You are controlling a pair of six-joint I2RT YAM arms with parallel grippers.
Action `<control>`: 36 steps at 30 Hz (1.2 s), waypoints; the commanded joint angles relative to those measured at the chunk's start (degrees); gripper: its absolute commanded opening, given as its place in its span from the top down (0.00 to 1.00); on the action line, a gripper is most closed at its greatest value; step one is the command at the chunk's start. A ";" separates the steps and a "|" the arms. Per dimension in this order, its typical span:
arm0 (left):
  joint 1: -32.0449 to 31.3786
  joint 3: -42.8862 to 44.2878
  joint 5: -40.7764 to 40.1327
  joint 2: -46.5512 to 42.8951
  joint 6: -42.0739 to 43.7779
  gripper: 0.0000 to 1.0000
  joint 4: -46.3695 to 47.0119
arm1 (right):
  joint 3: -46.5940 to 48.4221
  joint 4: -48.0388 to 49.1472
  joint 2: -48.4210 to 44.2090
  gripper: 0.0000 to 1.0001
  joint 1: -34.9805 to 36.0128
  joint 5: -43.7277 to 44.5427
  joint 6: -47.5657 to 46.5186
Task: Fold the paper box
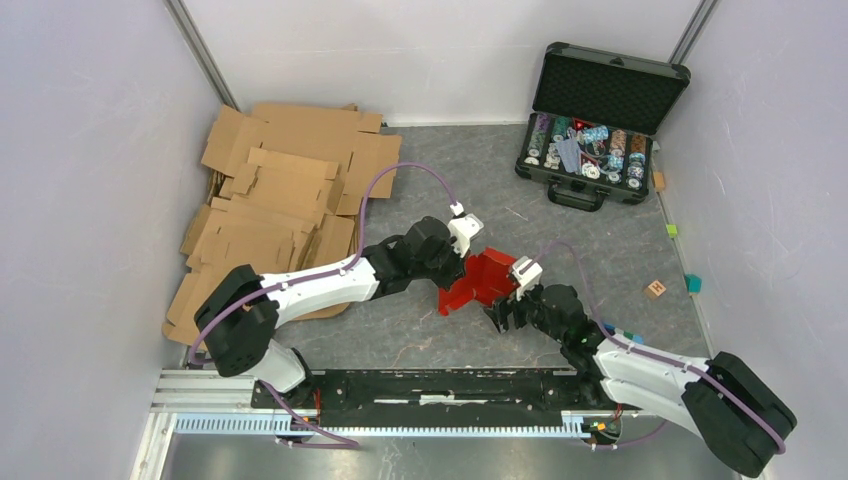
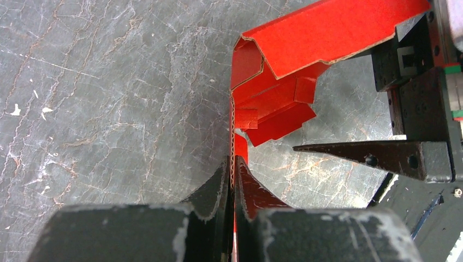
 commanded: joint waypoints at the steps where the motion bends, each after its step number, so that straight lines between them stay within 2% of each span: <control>1: -0.74 1.49 1.57 -0.19 -0.31 0.91 -2.80 | 0.64 1.37 1.31 0.13 1.36 -2.25 -0.71; 8: -0.74 1.40 4.08 -0.18 -1.82 0.91 -2.02 | 1.60 0.64 4.40 0.16 2.31 1.67 1.08; 10: -0.74 1.49 4.20 -0.02 -2.48 0.91 -1.96 | 2.25 -0.22 5.48 0.16 2.62 5.71 2.68; 13: -0.69 1.57 2.49 -0.15 -3.46 0.92 -2.18 | 2.49 -1.88 5.43 0.09 2.78 10.48 4.76; 15: -0.74 1.52 1.12 -0.43 -3.48 0.92 -2.51 | 1.66 -1.89 3.52 0.02 2.84 11.20 5.47; 22: -0.74 1.75 0.45 -0.34 -3.04 0.92 -3.13 | -4.54 0.28 -9.19 0.02 2.81 10.67 3.81; 26: -0.73 1.75 0.63 -0.33 -2.87 0.92 -3.17 | -5.72 1.48 -12.29 0.03 2.75 9.19 2.28; 31: -0.71 1.75 0.48 -0.16 -2.77 0.92 -3.23 | -4.57 1.19 -9.16 0.13 2.82 6.91 2.50; 34: -0.71 1.75 0.17 -0.15 -2.68 0.92 -3.34 | -4.55 -0.30 -8.98 0.16 2.86 8.31 4.63; 36: -0.74 1.75 -0.01 -0.34 -2.68 0.92 -3.42 | -4.04 -2.26 -9.36 0.14 2.77 10.15 6.18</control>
